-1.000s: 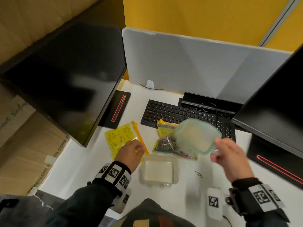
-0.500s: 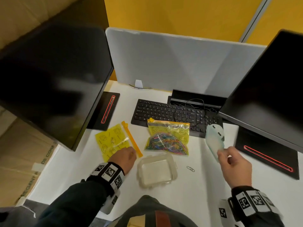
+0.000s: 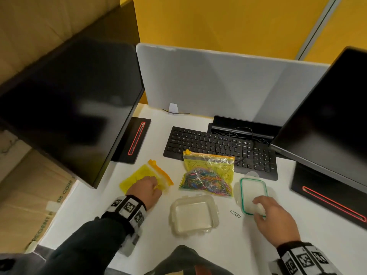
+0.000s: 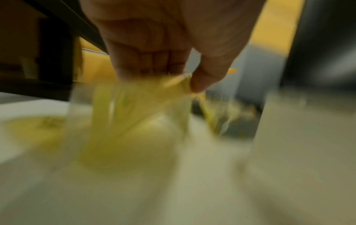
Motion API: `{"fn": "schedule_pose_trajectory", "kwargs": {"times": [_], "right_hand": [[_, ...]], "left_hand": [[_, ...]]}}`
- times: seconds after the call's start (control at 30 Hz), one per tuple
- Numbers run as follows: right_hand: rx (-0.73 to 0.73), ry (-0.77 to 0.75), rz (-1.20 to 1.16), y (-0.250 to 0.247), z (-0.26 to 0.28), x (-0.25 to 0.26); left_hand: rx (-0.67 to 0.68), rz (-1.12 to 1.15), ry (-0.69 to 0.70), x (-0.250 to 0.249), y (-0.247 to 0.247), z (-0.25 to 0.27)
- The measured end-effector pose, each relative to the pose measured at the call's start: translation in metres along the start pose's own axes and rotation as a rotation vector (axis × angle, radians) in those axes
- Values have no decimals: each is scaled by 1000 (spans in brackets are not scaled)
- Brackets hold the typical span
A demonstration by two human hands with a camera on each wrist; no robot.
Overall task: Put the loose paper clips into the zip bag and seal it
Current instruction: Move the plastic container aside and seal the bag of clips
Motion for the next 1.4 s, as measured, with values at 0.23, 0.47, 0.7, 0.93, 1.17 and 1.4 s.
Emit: {"fn": "schedule_pose_trajectory", "kwargs": {"times": [0.23,0.47,0.7,0.93,1.17,1.4], "right_hand": [[386,-307,-763,-51,2,90],[560,-526,-1010,-40,-6,140],[532,-474,-1289,-33,-12,117],[522,-546,-1194,-38,-15,128],[678,-448,-1090,-30,-12,121],[535,-427,-1166,-19,-13,126]], "left_hand": [[71,1014,492,-72,-60,49],[289,954,509,-89,-47,43],[190,931,417,-57,-45,34],[427,900,462,-76,-26,26],[144,1037,424,-73,-28,22],[235,1019,449,-74,-28,28]]}}
Point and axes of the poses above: each hand's wrist, its own z-axis away from the middle knuckle, its own y-axis out of the palm, x = y × z, the point moved 1 cm from there along -z, towards the middle knuckle, and after that the axes turned 14 degrees about x, right-handed, at the moved point
